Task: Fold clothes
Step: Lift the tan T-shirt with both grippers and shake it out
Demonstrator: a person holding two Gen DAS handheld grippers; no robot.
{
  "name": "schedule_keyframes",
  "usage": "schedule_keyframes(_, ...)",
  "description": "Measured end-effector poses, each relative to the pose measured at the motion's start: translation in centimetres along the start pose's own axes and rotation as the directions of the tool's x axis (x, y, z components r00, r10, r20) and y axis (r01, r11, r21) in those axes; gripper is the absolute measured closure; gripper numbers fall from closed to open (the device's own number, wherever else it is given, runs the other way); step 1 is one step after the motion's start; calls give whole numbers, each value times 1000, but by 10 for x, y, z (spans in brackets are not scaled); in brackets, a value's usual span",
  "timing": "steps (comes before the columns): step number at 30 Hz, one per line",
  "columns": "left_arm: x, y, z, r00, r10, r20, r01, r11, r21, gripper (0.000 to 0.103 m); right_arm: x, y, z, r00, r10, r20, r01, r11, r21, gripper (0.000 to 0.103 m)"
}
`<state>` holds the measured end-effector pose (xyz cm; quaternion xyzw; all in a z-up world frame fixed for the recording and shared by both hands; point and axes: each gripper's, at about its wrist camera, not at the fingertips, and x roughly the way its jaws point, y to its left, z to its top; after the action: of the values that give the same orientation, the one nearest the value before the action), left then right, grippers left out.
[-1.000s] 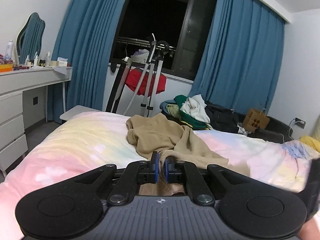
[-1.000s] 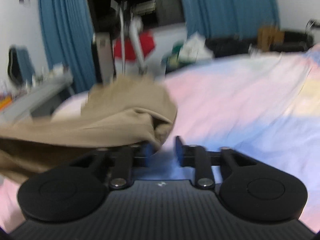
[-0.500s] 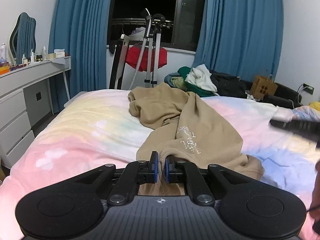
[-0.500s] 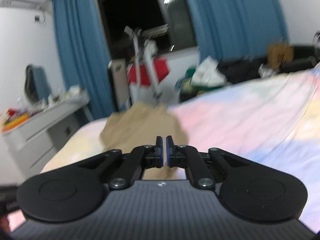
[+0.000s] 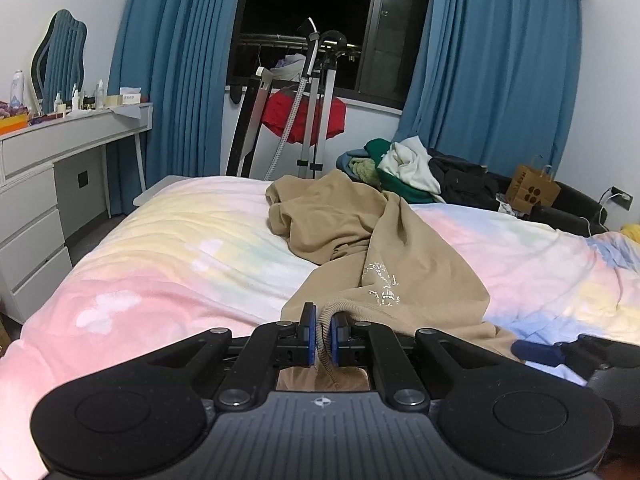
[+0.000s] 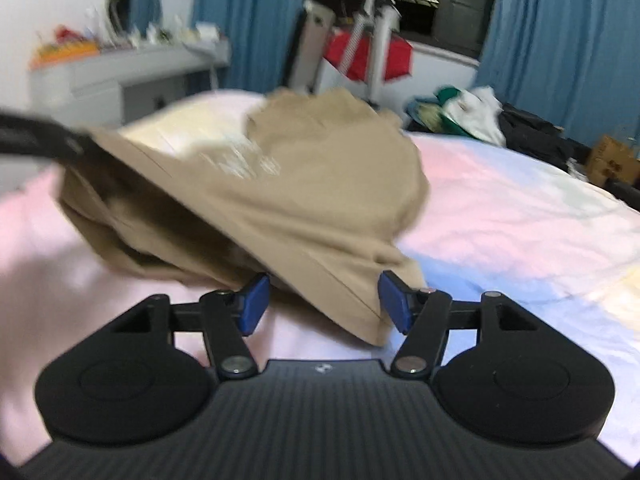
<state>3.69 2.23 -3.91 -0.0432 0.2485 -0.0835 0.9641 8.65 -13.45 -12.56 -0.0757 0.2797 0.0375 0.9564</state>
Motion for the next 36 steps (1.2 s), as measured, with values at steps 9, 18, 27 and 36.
schedule_keyframes(9,4,3,-3,999,35,-12,-35,999,-5,95,17,-44,-11,988,-119,-99,142,954,265,40)
schedule_keyframes(18,13,-5,-14,997,72,-33,-70,996,64,79,32,-61,0,998,0,63,-28,895,444,41)
schedule_keyframes(27,31,-21,-37,984,157,-83,-140,973,183,46,9,-56,3,992,-20,124,-37,897,440,41)
schedule_keyframes(36,34,-9,-32,957,285,-52,-281,957,74,44,18,-70,-21,998,-57,-29,63,835,547,41)
